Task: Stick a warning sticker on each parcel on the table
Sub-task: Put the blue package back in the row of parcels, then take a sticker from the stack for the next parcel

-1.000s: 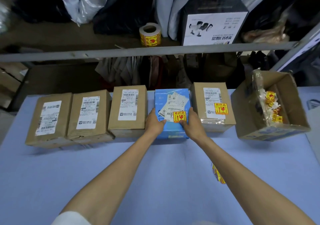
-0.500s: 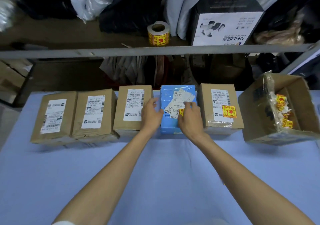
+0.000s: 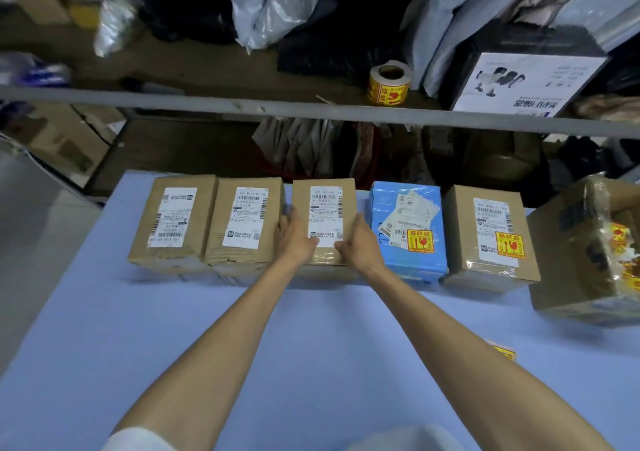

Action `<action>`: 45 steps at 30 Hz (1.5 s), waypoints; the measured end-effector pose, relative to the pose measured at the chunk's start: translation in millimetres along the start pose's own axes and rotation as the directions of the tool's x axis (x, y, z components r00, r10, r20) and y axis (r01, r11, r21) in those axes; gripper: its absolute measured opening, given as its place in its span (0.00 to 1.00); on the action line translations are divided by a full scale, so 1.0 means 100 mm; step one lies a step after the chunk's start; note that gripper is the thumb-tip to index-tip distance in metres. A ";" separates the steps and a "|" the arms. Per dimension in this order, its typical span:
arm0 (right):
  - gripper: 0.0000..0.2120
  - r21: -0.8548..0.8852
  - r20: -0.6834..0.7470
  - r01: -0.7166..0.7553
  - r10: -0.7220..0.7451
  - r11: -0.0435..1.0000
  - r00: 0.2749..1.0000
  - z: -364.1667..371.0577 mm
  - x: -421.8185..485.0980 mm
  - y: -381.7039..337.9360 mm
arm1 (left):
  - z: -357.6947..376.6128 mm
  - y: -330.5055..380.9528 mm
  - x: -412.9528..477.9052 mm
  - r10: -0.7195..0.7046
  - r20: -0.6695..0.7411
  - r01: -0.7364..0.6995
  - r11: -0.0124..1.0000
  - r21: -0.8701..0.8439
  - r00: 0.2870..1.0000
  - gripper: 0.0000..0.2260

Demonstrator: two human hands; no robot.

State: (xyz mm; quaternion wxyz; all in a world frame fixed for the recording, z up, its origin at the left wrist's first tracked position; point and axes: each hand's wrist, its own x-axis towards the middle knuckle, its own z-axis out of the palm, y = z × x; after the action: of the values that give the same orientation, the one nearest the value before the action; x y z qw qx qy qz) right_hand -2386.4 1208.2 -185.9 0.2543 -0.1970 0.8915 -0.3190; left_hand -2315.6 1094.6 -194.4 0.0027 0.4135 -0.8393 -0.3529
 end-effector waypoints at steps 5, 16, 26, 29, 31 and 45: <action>0.23 -0.079 0.016 0.013 -0.011 0.997 1.000 -0.06 -0.30 0.15 | 0.16 -0.16 -0.35 0.004 0.029 -0.004 1.000 0.008 1.000 0.37; 0.28 0.114 0.021 0.068 -0.071 0.991 0.997 0.05 -1.24 0.58 | 0.11 -0.47 -1.53 -0.047 -0.001 0.044 0.952 -0.304 0.999 0.33; 0.34 0.365 0.084 -0.003 -0.030 0.931 0.996 -0.22 -1.89 1.16 | 0.53 -0.43 -2.26 -0.090 0.041 0.099 0.907 -0.410 0.995 0.34; 0.40 0.378 0.090 -0.036 0.002 0.925 0.996 -0.28 -1.99 1.30 | 0.61 -0.36 -2.35 -0.060 0.075 0.087 0.902 -0.422 0.995 0.35; 0.42 0.372 0.055 -0.052 0.034 0.927 0.998 -0.34 -2.03 1.41 | 0.66 -0.27 -2.37 -0.026 0.108 0.068 0.912 -0.405 0.994 0.35; 0.39 0.451 0.042 -0.135 0.130 0.883 0.991 -0.60 -2.04 1.73 | 0.83 0.04 -2.32 0.007 0.251 0.082 0.936 -0.342 0.968 0.40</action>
State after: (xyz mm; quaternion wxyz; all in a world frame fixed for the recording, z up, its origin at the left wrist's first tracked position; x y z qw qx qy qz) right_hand -2292.3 1465.6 -194.6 0.3191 -0.0728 0.8028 -0.4984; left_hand -2190.8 1306.9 -187.8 -0.0357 0.3751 -0.7489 -0.5451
